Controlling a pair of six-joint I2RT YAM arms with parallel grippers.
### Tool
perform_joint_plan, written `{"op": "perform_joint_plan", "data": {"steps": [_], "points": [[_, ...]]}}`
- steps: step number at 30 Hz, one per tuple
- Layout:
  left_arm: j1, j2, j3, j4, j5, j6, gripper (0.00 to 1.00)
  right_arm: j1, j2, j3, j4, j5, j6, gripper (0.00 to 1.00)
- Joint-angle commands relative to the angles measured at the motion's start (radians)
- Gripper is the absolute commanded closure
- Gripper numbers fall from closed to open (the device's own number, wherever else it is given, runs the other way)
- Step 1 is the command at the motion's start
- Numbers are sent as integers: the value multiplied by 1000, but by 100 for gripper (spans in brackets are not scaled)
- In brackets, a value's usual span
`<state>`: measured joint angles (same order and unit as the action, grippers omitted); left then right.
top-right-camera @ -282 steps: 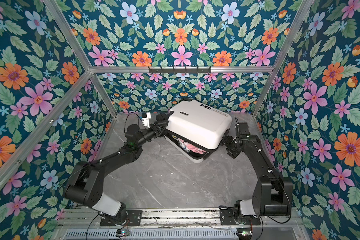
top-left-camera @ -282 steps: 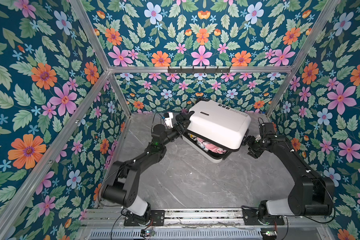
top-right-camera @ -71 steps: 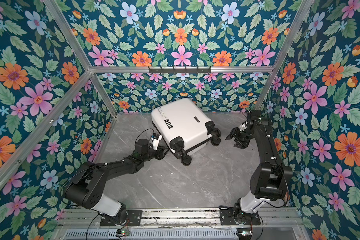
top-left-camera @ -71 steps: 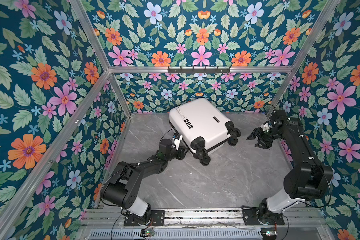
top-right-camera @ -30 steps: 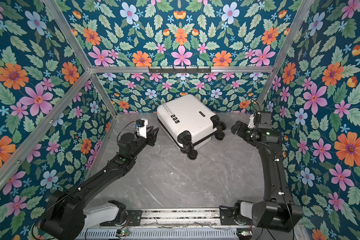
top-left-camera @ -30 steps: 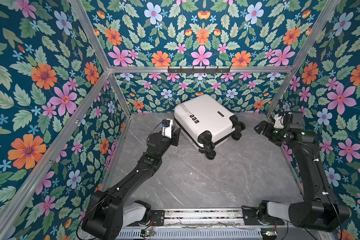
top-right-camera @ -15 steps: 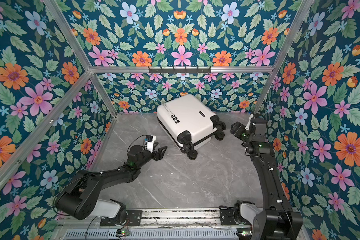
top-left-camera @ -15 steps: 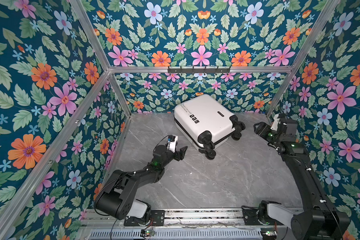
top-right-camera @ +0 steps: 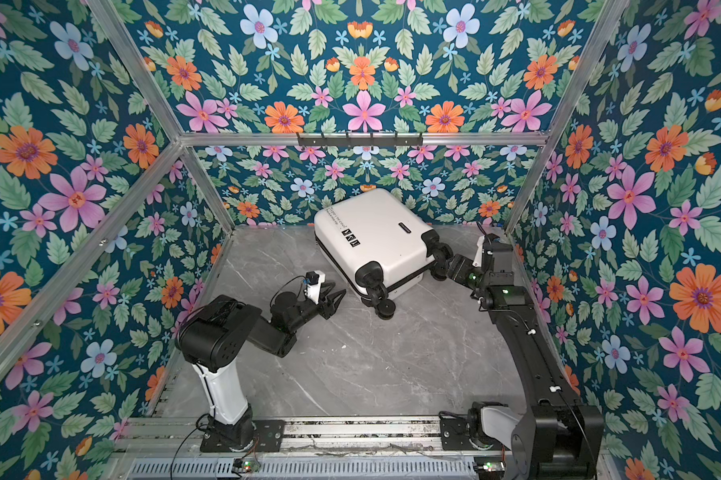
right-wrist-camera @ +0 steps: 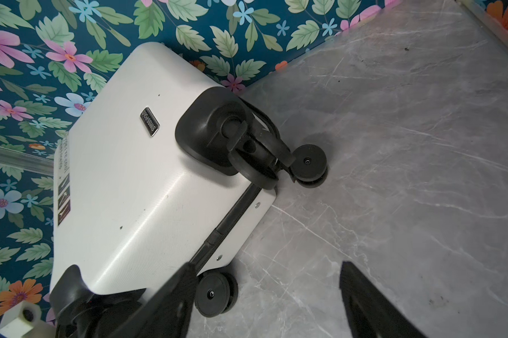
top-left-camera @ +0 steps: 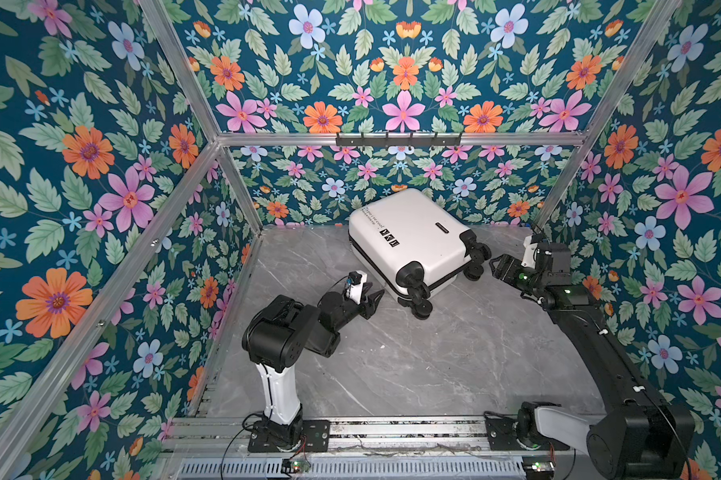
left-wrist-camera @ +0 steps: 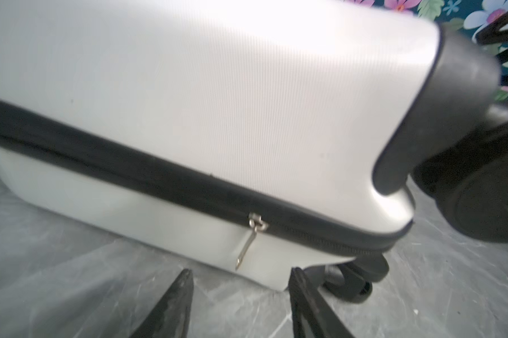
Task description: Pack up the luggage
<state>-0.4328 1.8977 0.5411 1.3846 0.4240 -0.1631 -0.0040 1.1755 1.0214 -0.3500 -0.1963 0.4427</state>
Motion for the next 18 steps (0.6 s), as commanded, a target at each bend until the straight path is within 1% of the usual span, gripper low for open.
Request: {"op": "perform_joint_plan", "data": {"steps": [1, 3, 6, 8, 12, 14, 18], "points": [[3, 14, 33, 38, 35, -28, 46, 2, -10, -5, -21, 22, 5, 22], [1, 22, 41, 33, 39, -32, 47, 2, -11, -9, -21, 27, 13, 22], [-9, 26, 71, -33, 54, -8, 46, 2, -11, -9, -23, 32, 29, 22], [-9, 34, 88, -51, 61, -13, 46, 3, -10, -3, -26, 35, 31, 22], [-19, 43, 96, -61, 63, -22, 48, 2, -8, 19, -45, 46, 18, 22], [-23, 51, 97, -66, 69, -44, 50, 2, -8, 30, -54, 50, 11, 22], [-33, 60, 77, -50, 55, -59, 51, 2, -10, 39, -60, 54, 8, 22]]}}
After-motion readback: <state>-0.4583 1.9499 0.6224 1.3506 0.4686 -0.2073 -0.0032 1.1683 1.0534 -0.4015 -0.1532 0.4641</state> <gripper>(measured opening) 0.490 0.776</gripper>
